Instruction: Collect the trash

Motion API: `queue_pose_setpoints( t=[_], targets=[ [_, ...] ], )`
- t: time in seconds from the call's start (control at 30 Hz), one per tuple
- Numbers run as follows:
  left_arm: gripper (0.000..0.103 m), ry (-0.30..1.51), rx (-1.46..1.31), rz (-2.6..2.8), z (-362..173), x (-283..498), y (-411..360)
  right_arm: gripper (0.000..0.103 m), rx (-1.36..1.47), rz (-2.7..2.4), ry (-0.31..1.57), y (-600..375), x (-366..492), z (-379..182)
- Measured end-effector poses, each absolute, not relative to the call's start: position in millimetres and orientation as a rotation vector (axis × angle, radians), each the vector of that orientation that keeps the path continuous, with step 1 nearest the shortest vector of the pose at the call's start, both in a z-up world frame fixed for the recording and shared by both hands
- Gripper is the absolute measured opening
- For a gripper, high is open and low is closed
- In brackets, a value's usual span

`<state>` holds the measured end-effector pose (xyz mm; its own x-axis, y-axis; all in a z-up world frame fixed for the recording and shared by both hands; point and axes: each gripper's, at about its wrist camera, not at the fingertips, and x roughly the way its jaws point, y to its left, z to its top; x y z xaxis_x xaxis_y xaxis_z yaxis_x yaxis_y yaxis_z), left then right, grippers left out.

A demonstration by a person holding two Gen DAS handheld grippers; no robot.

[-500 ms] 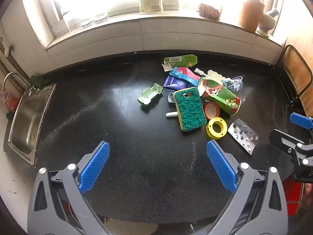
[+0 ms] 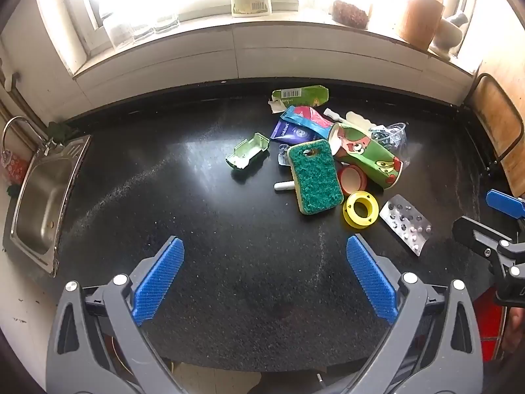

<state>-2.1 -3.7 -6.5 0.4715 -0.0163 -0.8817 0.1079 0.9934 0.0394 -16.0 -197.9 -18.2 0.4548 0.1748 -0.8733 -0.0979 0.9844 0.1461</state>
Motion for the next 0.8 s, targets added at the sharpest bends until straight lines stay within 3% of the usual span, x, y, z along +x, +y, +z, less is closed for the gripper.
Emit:
queue_pose_setpoints(
  t=[0.8],
  targets=[
    [0.097,1.086,0.092,-0.075,-13.2,0.2,-3.3,0.097,0.082,0.172,1.090,-195.5,-11.7,-20.5]
  ],
)
